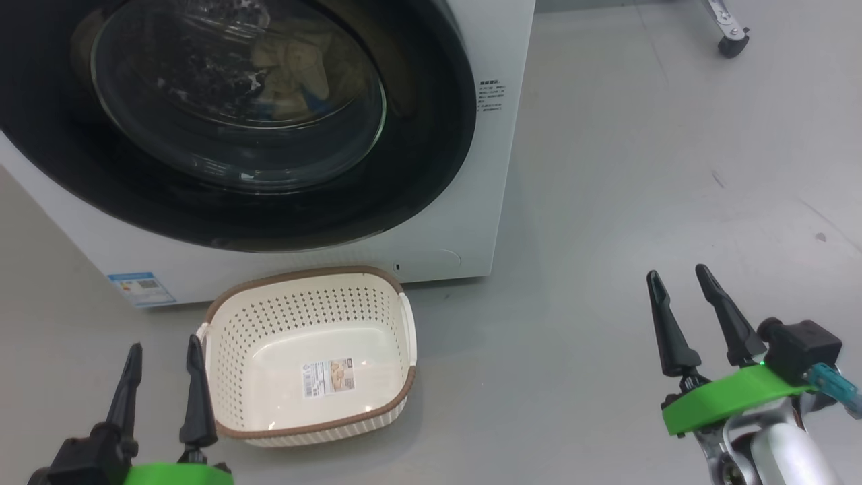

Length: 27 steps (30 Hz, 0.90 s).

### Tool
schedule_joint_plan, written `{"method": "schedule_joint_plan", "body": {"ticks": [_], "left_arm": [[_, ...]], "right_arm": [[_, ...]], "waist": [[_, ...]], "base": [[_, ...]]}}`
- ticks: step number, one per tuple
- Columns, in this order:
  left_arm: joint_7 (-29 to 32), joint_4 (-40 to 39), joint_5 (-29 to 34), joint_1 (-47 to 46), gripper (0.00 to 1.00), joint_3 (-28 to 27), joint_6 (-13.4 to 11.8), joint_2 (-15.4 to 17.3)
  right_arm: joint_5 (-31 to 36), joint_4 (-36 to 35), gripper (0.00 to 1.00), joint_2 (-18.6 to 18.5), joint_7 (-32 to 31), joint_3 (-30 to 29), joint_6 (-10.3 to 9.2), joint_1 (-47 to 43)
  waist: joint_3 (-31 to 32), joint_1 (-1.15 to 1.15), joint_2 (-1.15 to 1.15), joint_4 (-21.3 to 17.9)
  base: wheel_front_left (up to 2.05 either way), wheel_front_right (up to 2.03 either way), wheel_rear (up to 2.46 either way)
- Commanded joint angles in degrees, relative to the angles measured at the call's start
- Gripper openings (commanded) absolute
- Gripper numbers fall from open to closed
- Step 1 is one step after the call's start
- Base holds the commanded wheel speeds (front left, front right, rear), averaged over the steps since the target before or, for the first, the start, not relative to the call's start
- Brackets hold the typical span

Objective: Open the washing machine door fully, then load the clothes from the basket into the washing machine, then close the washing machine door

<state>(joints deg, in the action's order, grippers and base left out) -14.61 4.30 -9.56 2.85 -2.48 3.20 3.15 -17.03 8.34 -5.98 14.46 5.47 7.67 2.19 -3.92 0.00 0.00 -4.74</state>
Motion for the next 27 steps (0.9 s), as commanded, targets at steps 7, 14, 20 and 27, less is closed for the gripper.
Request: {"method": "schedule_joint_plan", "body": {"ticks": [7,14,20,27], "left_arm": [[-0.2,-1.5,0.3,-0.7,1.0,-1.8,-0.3,1.8],[-0.2,-1.3,0.2,-0.5,1.0,-1.3,-0.4,2.1],[-0.2,-1.4,0.2,-0.5,1.0,-1.1,-0.8,2.4],[-0.1,-1.6,0.3,-0.3,1.0,-0.8,-1.2,2.6]], "right_arm": [[0.7,-1.6,1.0,0.1,0.5,0.5,-0.19,0.3],[0.6,-1.0,1.0,0.2,0.5,0.3,-0.19,0.1],[0.6,-1.0,1.0,0.3,0.5,0.2,-0.19,-0.1],[0.5,-1.2,1.0,0.3,0.5,0.0,-0.19,0.0]], "waist": [[0.2,0.0,0.0,0.3],[0.5,0.0,0.0,0.4],[0.7,0.0,0.0,0.7],[0.6,0.0,0.0,1.0]], "base": [[0.0,0.0,0.0],[0.0,0.0,0.0],[0.0,0.0,0.0],[0.0,0.0,0.0]]}}
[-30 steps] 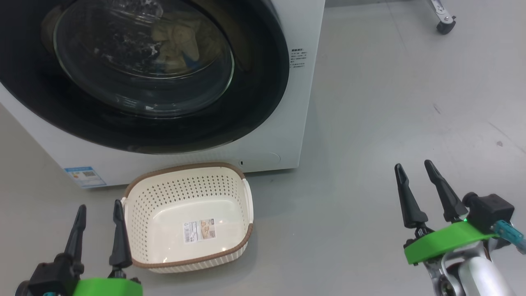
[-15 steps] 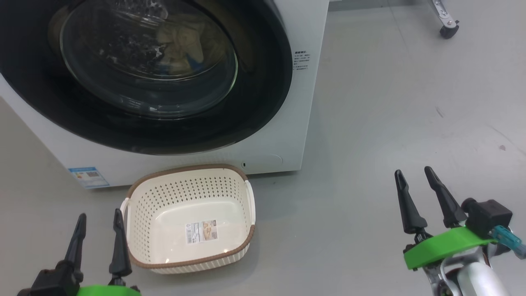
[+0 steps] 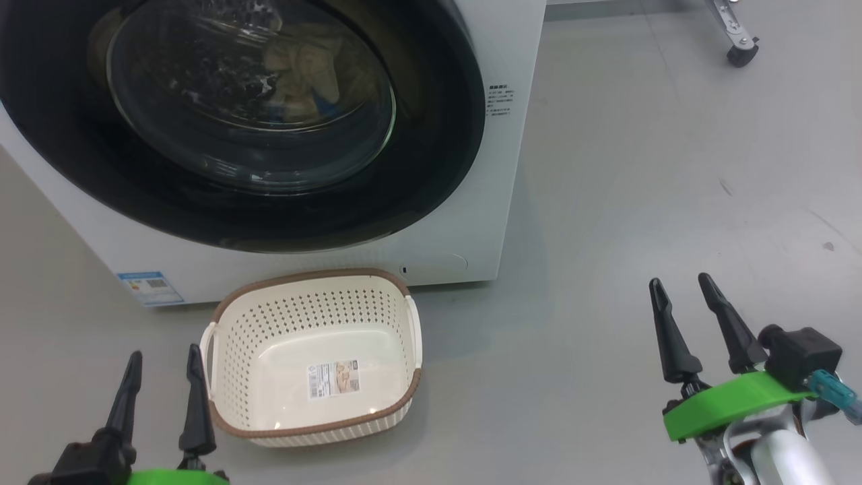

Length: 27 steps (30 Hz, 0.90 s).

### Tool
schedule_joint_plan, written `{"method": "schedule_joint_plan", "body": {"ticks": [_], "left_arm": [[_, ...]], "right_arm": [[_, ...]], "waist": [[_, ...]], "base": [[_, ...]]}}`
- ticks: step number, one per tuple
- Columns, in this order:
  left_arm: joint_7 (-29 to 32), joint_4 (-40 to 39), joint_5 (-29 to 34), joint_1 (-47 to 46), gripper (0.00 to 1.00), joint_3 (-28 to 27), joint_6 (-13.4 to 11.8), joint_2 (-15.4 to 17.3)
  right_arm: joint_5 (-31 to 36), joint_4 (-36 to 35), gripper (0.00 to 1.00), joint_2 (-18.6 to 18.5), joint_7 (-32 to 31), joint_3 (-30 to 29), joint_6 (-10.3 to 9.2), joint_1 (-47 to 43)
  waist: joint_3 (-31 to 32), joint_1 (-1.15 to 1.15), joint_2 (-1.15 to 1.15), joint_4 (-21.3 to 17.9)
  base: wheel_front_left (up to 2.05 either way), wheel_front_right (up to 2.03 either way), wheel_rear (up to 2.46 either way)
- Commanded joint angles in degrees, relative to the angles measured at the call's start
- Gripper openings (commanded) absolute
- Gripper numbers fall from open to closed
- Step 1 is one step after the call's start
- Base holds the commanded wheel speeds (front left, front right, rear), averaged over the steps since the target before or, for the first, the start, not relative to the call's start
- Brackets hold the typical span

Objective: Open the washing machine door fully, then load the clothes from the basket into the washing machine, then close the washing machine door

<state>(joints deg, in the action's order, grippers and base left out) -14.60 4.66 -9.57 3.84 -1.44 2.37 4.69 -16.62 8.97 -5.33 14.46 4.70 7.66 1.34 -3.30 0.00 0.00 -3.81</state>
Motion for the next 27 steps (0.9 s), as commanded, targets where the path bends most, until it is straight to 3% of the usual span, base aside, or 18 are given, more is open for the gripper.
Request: {"method": "schedule_joint_plan", "body": {"ticks": [1,2,6,27], "left_arm": [[0.0,-2.1,0.1,-1.2,1.0,-1.6,-0.3,1.0],[0.2,-0.1,0.0,0.0,0.0,0.1,-0.2,0.0],[0.7,3.0,-0.5,0.1,0.0,0.1,-0.3,-0.7],[4.0,4.0,-13.7,-1.4,0.0,-0.7,0.5,-0.9]], "right_arm": [[0.1,-1.8,1.0,-0.4,0.5,0.7,-0.17,0.9],[0.0,0.0,0.0,0.0,0.0,-0.2,0.01,0.0],[-0.5,2.5,0.0,0.4,-0.2,0.3,0.01,-0.6],[-13.3,2.9,0.0,0.1,-2.9,-0.8,-0.02,0.2]], "waist": [[-0.1,0.0,0.0,0.0],[-0.1,0.0,0.0,0.0],[-0.2,0.0,0.0,0.1],[0.4,0.0,0.0,0.7]], "base": [[0.0,0.0,0.0],[0.0,0.0,0.0],[0.0,0.0,0.0],[0.0,0.0,0.0]]}}
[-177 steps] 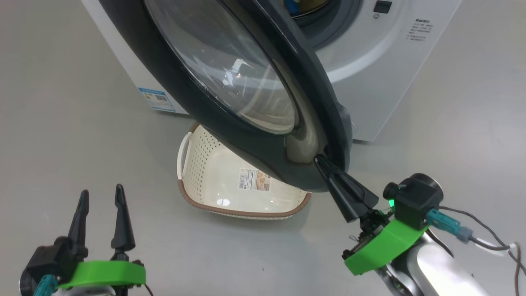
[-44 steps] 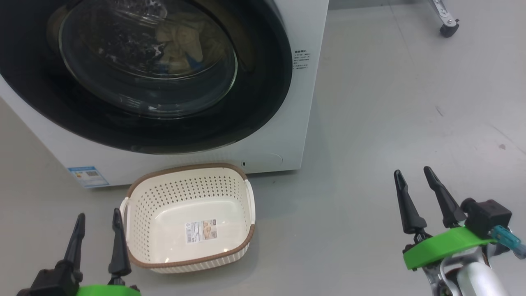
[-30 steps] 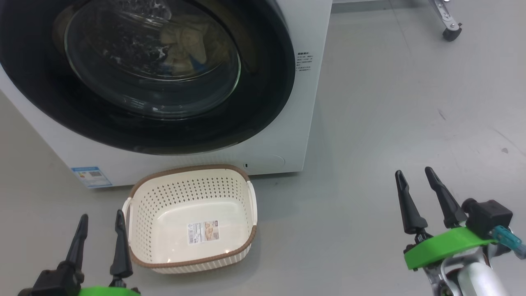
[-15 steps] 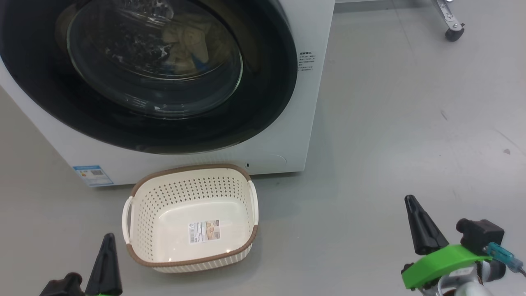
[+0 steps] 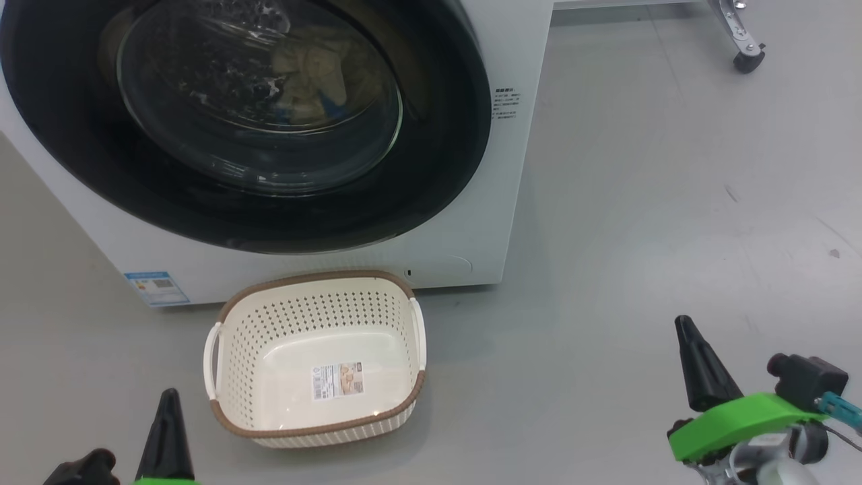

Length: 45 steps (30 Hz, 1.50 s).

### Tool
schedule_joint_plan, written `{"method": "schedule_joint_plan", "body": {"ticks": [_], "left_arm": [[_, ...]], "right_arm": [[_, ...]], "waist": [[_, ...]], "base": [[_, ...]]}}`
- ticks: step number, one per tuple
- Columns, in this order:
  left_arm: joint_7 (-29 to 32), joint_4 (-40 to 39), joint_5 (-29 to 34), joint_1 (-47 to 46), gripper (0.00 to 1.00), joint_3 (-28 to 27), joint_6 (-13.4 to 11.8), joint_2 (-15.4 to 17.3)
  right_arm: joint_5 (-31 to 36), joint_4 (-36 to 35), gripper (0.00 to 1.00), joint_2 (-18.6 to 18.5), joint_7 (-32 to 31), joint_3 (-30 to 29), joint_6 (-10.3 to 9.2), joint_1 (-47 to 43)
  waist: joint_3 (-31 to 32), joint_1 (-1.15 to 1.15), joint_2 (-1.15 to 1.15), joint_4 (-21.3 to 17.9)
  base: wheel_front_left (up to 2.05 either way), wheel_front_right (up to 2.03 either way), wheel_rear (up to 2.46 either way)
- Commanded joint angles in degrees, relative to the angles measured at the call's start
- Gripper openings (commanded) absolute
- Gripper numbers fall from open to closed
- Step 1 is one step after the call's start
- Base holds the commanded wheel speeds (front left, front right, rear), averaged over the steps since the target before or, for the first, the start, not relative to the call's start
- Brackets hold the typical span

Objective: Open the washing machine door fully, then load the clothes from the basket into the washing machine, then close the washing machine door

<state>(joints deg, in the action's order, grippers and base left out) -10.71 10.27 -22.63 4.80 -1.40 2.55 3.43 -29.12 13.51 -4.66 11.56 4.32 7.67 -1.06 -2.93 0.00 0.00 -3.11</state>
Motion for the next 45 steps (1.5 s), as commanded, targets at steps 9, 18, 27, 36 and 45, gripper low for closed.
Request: {"method": "schedule_joint_plan", "body": {"ticks": [9,18,27,36,45], "left_arm": [[1.6,-1.2,-6.6,-3.1,0.0,-1.1,0.7,0.3],[3.0,-0.7,-12.6,-3.9,0.0,-1.5,1.1,0.2],[4.5,-0.2,-18.5,-4.6,0.0,-1.9,1.5,0.1],[6.0,0.2,-24.5,-5.4,0.0,-2.3,1.9,0.1],[7.5,0.7,-30.4,-6.1,0.0,-2.7,2.3,0.0]], "right_arm": [[-6.5,-1.4,0.0,-0.6,-1.3,-1.0,-0.04,3.0],[-12.1,-1.3,0.0,-0.6,-2.6,-1.6,-0.06,3.4],[-17.6,-1.1,0.0,-0.6,-4.0,-2.3,-0.07,3.8],[-23.2,-0.9,0.0,-0.5,-5.4,-3.0,-0.08,4.2],[-28.7,-0.7,0.0,-0.4,-6.8,-3.7,-0.1,4.5]], "waist": [[0.2,0.0,0.0,0.3],[0.5,0.0,0.0,0.5],[0.7,0.0,0.0,0.8],[0.9,0.0,0.0,1.1],[1.2,0.0,0.0,1.3]], "base": [[0.0,0.0,0.0],[0.0,0.0,0.0],[0.0,0.0,0.0],[0.0,0.0,0.0],[0.0,0.0,0.0]]}}
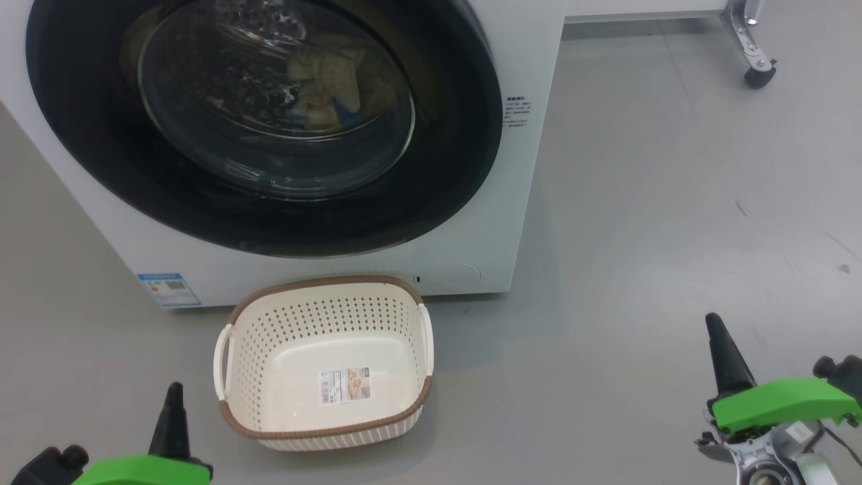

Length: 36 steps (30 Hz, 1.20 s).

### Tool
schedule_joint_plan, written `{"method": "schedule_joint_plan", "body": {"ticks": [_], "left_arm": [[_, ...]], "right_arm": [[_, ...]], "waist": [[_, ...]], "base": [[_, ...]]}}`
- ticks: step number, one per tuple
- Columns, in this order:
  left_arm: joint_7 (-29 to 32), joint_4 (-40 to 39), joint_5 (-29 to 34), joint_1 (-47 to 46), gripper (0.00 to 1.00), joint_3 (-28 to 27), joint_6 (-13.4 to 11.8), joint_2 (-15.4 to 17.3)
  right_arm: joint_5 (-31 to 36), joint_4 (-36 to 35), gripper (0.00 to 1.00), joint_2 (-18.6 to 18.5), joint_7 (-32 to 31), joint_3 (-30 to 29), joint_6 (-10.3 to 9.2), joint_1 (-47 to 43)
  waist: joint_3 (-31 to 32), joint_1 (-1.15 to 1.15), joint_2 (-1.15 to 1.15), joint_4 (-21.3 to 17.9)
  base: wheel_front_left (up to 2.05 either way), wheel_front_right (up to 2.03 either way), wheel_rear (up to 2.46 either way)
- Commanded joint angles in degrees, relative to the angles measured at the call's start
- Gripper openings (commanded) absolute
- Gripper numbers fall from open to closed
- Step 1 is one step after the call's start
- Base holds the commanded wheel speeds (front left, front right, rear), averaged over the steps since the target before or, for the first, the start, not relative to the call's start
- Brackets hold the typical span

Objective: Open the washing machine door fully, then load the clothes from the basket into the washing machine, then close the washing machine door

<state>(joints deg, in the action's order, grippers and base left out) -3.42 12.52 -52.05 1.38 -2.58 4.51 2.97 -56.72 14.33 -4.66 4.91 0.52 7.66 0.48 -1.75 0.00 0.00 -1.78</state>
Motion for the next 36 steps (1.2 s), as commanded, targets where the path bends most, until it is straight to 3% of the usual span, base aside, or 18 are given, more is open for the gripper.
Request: {"method": "schedule_joint_plan", "body": {"ticks": [1,36], "left_arm": [[0.4,-1.5,-1.6,-2.8,0.0,-1.5,0.4,0.4],[5.9,0.3,-24.1,-5.6,0.0,-2.9,1.9,0.1]], "right_arm": [[-1.7,-1.6,0.0,-0.4,-0.3,0.0,-0.09,3.0],[-22.2,-0.9,0.0,0.2,-6.0,-3.1,-0.14,4.5]], "waist": [[0.0,0.0,0.0,0.0],[0.9,0.0,0.0,1.1]], "base": [[0.0,0.0,0.0],[0.0,0.0,0.0]]}}
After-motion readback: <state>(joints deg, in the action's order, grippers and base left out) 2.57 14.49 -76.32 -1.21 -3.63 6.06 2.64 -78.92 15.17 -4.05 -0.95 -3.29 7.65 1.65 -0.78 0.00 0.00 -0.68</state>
